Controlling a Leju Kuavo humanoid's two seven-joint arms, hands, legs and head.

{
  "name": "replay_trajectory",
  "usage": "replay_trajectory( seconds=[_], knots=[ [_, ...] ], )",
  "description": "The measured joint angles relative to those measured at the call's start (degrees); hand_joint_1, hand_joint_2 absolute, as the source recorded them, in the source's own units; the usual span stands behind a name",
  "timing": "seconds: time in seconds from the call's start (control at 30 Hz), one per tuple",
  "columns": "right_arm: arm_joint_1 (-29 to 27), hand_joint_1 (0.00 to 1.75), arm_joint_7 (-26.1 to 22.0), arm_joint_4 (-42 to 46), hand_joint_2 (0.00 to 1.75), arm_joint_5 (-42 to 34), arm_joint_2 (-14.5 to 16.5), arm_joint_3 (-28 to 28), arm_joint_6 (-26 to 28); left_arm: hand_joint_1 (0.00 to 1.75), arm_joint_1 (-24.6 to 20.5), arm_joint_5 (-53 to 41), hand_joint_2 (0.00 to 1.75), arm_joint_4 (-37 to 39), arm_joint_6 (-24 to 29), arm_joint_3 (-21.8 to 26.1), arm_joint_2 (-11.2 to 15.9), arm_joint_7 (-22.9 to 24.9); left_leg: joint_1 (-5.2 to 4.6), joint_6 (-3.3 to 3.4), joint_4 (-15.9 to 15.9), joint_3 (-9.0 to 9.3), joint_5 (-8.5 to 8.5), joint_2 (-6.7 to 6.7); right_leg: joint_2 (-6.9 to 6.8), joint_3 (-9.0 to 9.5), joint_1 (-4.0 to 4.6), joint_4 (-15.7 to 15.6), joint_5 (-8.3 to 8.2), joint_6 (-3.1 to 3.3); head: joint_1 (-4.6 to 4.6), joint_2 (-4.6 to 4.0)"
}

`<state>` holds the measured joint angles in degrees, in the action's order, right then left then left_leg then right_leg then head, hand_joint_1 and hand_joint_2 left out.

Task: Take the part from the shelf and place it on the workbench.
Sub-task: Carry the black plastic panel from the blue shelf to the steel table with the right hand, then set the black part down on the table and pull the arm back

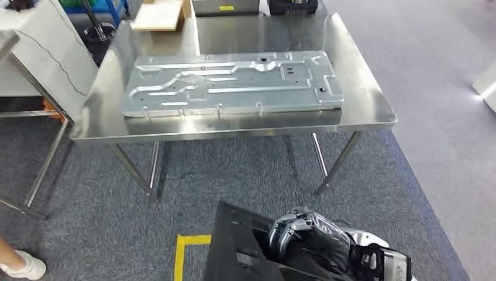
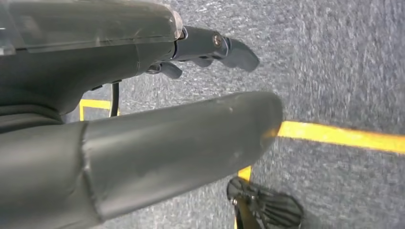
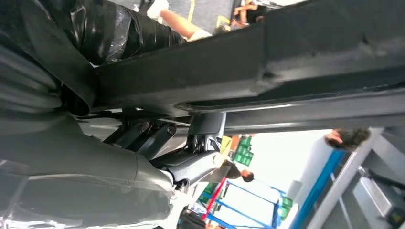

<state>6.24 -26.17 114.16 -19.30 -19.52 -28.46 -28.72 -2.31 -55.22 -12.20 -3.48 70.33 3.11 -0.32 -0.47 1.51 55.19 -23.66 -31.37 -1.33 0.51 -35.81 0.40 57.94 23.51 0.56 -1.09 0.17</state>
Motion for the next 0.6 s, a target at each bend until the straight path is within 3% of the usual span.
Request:
replay_trajectory(
  seconds=[0.07, 0.1, 0.13, 0.2, 0.27, 0.3, 0.33, 0.4, 0.43, 0.47, 0.53, 0.6],
  knots=[
    [0.1, 1.69, 0.0, 0.1, 1.75, 0.0, 0.0, 0.0, 0.0, 0.0, -0.1, 0.0, 0.0, 0.0, 0.0, 0.0, 0.0, -0.1, 0.06, -0.58, 3.1, -1.06, 0.5, 0.21, 0.02, 1.15, -0.25, -0.7, 0.56, 0.79, -0.01, 0.0],
    [0.1, 1.69, 0.0, 0.1, 1.75, 0.0, 0.0, 0.0, 0.0, 0.0, -0.2, 0.0, 0.0, 0.0, 0.0, 0.0, 0.0, -0.2, 0.14, -0.87, 6.0, -2.71, 0.26, 0.35, -0.02, 1.88, -0.41, -1.0, 0.94, 1.12, -0.01, 0.0],
    [0.1, 1.69, 0.0, 0.1, 1.75, 0.0, 0.0, 0.0, 0.0, 0.0, -0.2, 0.0, 0.0, 0.0, 0.0, 0.0, 0.0, -0.2, 0.29, -1.12, 9.6, -4.95, -0.63, 0.52, -0.07, 2.56, -0.55, -1.2, 1.41, 1.33, -0.01, 0.0],
    [0.1, 1.69, 0.0, 0.1, 1.75, 0.1, 0.0, 0.0, 0.0, 0.0, -0.2, 0.0, 0.0, 0.0, 0.0, 0.0, 0.0, -0.2, 0.63, -1.71, 15.9, -9.93, -4.02, 0.74, -0.08, 3.79, -0.71, -1.3, 2.52, 1.43, -0.02, 0.0],
    [0.1, 1.69, 0.0, 0.1, 1.75, 0.1, 0.0, 0.0, 0.0, 0.0, -0.1, 0.0, 0.0, 0.0, 0.0, 0.0, 0.0, -0.2, 0.97, -2.21, 17.2, -13.05, -6.14, 0.93, -0.01, 5.35, -0.84, -1.3, 3.84, 1.21, -0.02, 0.0],
    [0.1, 1.69, 0.0, 0.1, 1.75, 0.1, 0.0, 0.0, 0.0, 0.0, 0.0, 0.0, 0.0, 0.0, 0.0, 0.0, 0.0, -0.2, 1.09, -2.31, 15.4, -13.5, -5.14, 0.98, 0.02, 6.36, -0.91, -1.3, 4.59, 1.06, -0.02, 0.0],
    [0.1, 1.69, 0.0, 0.1, 1.75, 0.1, 0.0, 0.0, 0.0, 0.0, 0.0, 0.0, 0.0, 0.0, 0.0, 0.0, 0.0, -0.2, 1.16, -2.27, 12.3, -13.41, -2.44, 1.01, 0.01, 7.37, -0.98, -1.3, 5.36, 0.86, -0.02, 0.0],
    [0.1, 1.69, 0.1, 0.1, 1.75, 0.2, 0.0, 0.0, 0.0, 0.0, 0.2, 0.0, 0.0, 0.0, 0.0, 0.0, 0.0, -0.2, 0.99, -1.72, 5.6, -13.05, 4.93, 1.01, 0.09, 9.04, -1.03, -1.5, 6.73, 0.32, -0.02, 0.0],
    [0.1, 1.69, 0.1, 0.0, 1.75, 0.3, 0.0, 0.0, 0.0, 0.0, 0.3, 0.0, 0.0, 0.0, 0.0, 0.0, 0.0, -0.2, 0.82, -1.32, 3.4, -12.88, 7.33, 0.99, 0.17, 9.62, -1.04, -1.8, 7.31, -0.09, -0.01, 0.0],
    [0.0, 1.69, 0.1, 0.0, 1.75, 0.3, 0.0, -0.1, 0.0, 0.0, 0.3, 0.0, 0.0, 0.0, 0.0, 0.1, 0.0, -0.2, 0.66, -0.9, 2.1, -12.79, 8.41, 0.96, 0.27, 10.15, -1.03, -1.9, 7.57, -0.51, -0.01, 0.0],
    [0.1, 1.69, 0.1, 0.1, 1.75, 0.5, 0.0, -0.1, 0.1, 0.0, 0.3, 0.0, 0.0, 0.0, 0.0, 0.1, 0.0, -0.2, 0.66, -0.11, 1.3, -11.62, 8.28, 0.86, 0.27, 11.03, -1.01, -1.9, 7.78, -1.28, 0.0, 0.0],
    [0.2, 1.69, 0.1, 0.1, 1.75, 0.5, 0.0, -0.1, 0.1, 0.0, 0.1, 0.0, 0.0, 0.0, 0.0, 0.0, 0.0, -0.2, 0.82, 0.66, 0.9, -10.32, 8.05, 0.83, 0.09, 9.92, -1.07, 1.5, 8.24, -1.75, -0.01, 0.0]
  ],
)
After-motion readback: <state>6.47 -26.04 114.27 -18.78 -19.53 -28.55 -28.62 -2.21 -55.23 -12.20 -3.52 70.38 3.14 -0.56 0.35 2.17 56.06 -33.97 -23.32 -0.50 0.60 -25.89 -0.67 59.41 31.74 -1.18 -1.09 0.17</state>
